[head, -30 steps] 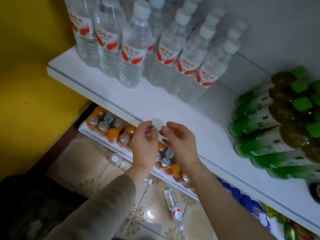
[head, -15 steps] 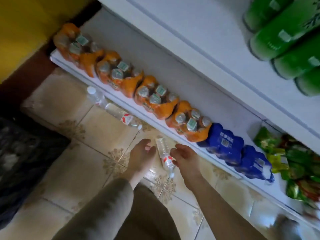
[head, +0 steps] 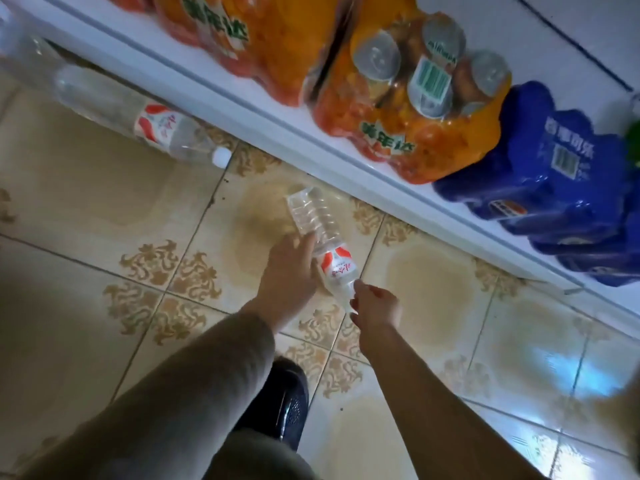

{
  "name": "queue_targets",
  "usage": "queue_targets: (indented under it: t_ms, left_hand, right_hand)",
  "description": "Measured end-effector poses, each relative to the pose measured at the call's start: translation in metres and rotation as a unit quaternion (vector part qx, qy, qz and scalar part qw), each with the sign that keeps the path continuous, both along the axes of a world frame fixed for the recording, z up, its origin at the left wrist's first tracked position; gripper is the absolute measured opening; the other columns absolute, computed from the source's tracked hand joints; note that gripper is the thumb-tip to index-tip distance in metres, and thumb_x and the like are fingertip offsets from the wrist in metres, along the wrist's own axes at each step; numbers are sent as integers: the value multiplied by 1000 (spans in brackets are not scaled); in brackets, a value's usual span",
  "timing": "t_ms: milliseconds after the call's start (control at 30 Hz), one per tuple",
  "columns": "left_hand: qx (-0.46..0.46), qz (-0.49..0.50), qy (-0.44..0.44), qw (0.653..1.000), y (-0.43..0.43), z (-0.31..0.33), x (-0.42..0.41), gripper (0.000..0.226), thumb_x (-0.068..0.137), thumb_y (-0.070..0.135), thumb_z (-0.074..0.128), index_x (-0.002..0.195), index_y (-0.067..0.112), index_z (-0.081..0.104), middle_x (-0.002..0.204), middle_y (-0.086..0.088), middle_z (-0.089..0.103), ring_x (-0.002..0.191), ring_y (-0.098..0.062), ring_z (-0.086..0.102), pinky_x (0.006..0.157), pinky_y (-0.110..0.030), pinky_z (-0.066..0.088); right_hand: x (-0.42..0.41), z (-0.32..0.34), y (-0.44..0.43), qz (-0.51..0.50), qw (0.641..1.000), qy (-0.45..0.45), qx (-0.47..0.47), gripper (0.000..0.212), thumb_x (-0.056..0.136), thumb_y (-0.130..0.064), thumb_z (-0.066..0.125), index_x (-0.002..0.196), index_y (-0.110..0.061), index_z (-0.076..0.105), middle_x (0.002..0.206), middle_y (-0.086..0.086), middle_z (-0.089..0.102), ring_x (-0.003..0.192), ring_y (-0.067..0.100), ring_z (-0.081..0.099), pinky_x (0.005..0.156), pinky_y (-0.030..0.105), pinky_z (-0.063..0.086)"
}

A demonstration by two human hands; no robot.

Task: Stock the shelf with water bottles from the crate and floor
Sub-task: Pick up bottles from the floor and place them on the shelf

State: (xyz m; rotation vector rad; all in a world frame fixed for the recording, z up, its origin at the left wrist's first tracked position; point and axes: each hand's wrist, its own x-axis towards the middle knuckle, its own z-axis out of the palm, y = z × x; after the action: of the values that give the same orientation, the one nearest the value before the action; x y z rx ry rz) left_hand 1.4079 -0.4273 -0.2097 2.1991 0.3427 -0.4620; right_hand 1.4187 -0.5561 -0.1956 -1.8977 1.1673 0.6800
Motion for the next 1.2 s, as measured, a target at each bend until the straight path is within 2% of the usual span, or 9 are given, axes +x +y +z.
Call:
queue_targets:
  t_ms: [100, 200, 333, 467, 633, 767, 967, 1100, 1200]
  left_hand:
    - [145, -192, -94, 966, -3, -37, 21, 54, 82, 14, 65, 132, 10, 46, 145, -23, 36, 136, -39, 32, 107, -51, 32]
    - [239, -357, -57, 901, -5, -50, 46, 69, 87, 16, 60, 146, 19, 23, 157, -17, 6, 145, -33, 3, 114, -58, 3]
    - [329, -431, -95, 835, -10, -37, 71, 55, 82, 27, 63, 131, 12, 43, 142, -16, 32, 137, -33, 22, 113, -61, 5]
    - [306, -441, -47, 843, -1, -29, 69, 47, 83, 22, 62, 127, 15, 45, 134, -6, 45, 129, -29, 36, 111, -61, 13]
    - [255, -328, 35, 909, 31, 17, 27, 49, 79, 19, 61, 122, 13, 38, 120, -3, 49, 120, -29, 44, 104, -53, 28]
    - [179, -151, 68, 970, 48, 83, -1, 48, 74, 25, 65, 114, 13, 43, 112, -3, 51, 108, -27, 49, 95, -44, 38]
    - [92, 57, 66, 992, 67, 196, -16, 58, 67, 39, 72, 107, 4, 49, 105, -14, 55, 99, -33, 55, 83, -46, 48]
    - [65, 118, 67, 989, 88, 276, -20, 61, 65, 36, 76, 108, 4, 47, 107, -12, 51, 102, -29, 53, 84, -35, 44]
    - [47, 156, 66, 984, 104, 333, -23, 57, 64, 33, 77, 106, 12, 45, 108, -7, 47, 104, -25, 50, 86, -31, 42]
  right_hand:
    - [-4, -22, 1, -210, 968, 65, 124, 30, 92, -23, 57, 74, 0, 53, 64, 12, 56, 58, 22, 56, 57, 31, 50]
    - [-9, -34, 6, -297, 926, 84, 216, 38, 94, -36, 51, 89, 1, 50, 75, 17, 56, 70, 26, 59, 68, 36, 50]
    - [-13, -38, 8, -370, 884, 64, 279, 54, 94, -39, 48, 126, 4, 40, 104, 23, 56, 115, 34, 55, 91, 38, 44]
    - [-10, -26, 15, -400, 862, 40, 309, 59, 94, -35, 49, 136, 4, 32, 104, 20, 55, 118, 33, 51, 97, 39, 40]
    - [-11, 10, 25, -340, 877, 8, 339, 24, 90, -26, 58, 110, -12, 57, 111, 15, 61, 113, 27, 55, 96, 36, 42]
    - [-14, 68, 46, -191, 903, -9, 384, 37, 85, -23, 65, 118, -9, 56, 104, 10, 72, 87, 16, 69, 79, 25, 51]
    - [-6, 182, 86, -91, 914, -36, 393, 45, 81, -19, 68, 119, 1, 54, 81, 5, 67, 83, 18, 62, 81, 27, 50]
    - [3, 258, 110, -31, 919, -48, 391, 14, 79, -13, 71, 86, -14, 59, 79, 5, 65, 71, 14, 63, 56, 21, 49]
    - [11, 316, 131, 37, 915, -69, 395, 23, 77, -12, 72, 99, -12, 64, 81, 5, 64, 67, 11, 64, 51, 20, 49]
